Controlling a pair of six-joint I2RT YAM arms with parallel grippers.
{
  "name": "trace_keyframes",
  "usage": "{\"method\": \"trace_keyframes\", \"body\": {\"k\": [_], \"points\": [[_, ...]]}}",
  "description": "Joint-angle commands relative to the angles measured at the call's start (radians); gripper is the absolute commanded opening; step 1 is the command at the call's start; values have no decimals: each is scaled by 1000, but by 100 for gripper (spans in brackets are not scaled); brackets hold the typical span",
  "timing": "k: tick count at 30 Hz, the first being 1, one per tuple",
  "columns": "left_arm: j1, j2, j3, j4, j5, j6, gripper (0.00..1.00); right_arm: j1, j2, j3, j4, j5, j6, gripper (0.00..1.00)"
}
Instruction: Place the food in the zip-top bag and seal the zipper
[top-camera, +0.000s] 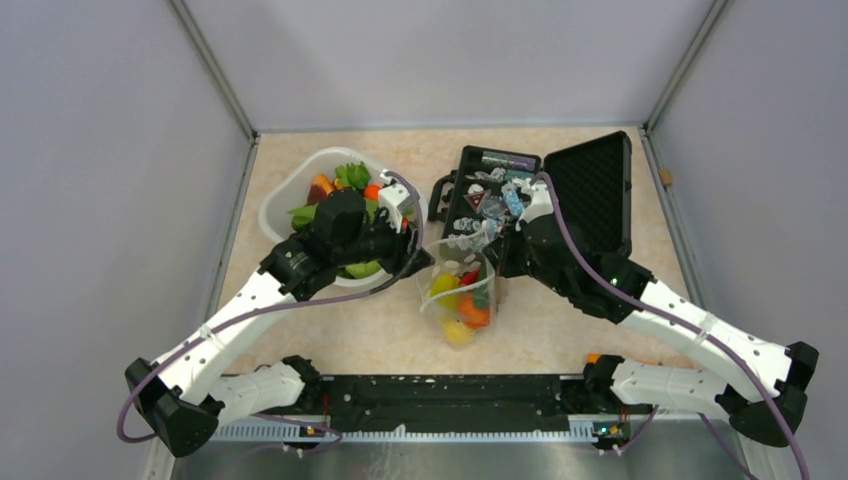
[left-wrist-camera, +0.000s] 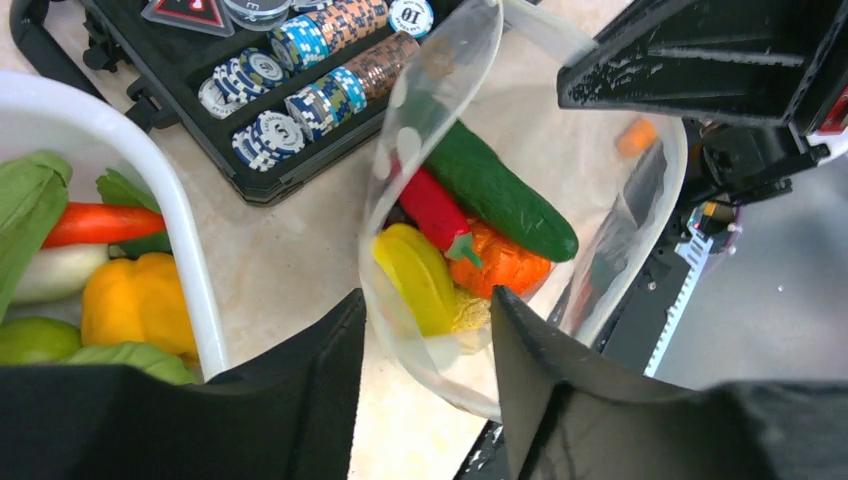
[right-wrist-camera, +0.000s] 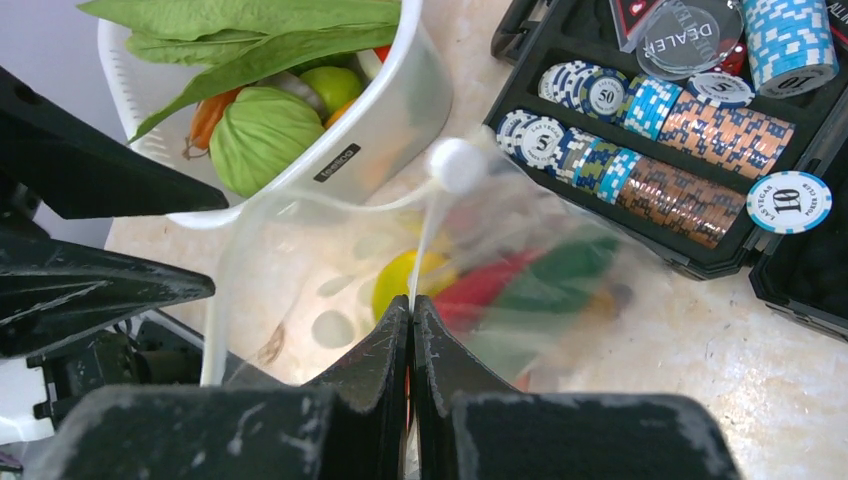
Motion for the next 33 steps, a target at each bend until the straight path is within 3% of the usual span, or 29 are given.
{"method": "trace_keyframes", "body": {"k": [1, 11, 18, 22, 27, 30, 33], "points": [[-1, -33, -8, 56, -63, 11, 57, 6, -8, -5, 94, -10, 12, 0], [0, -99, -15, 102, -189, 10, 98, 7, -28, -33, 99, -7, 5, 0], [31, -121, 28, 119, -430, 25, 99, 6, -67, -74, 143, -11, 2, 0], [115, -92, 31, 128, -509, -3, 99, 6, -66, -66, 140, -17, -7, 0], [322, -11, 24, 103, -517, -117, 99, 6, -60, -61, 143, -21, -15, 0], [364, 50, 16, 69, -571, -96, 99, 6, -59, -60, 146, -28, -15, 0], [388, 103, 11, 93, -489, 18, 99, 7, -59, -59, 141, -32, -15, 0]]}}
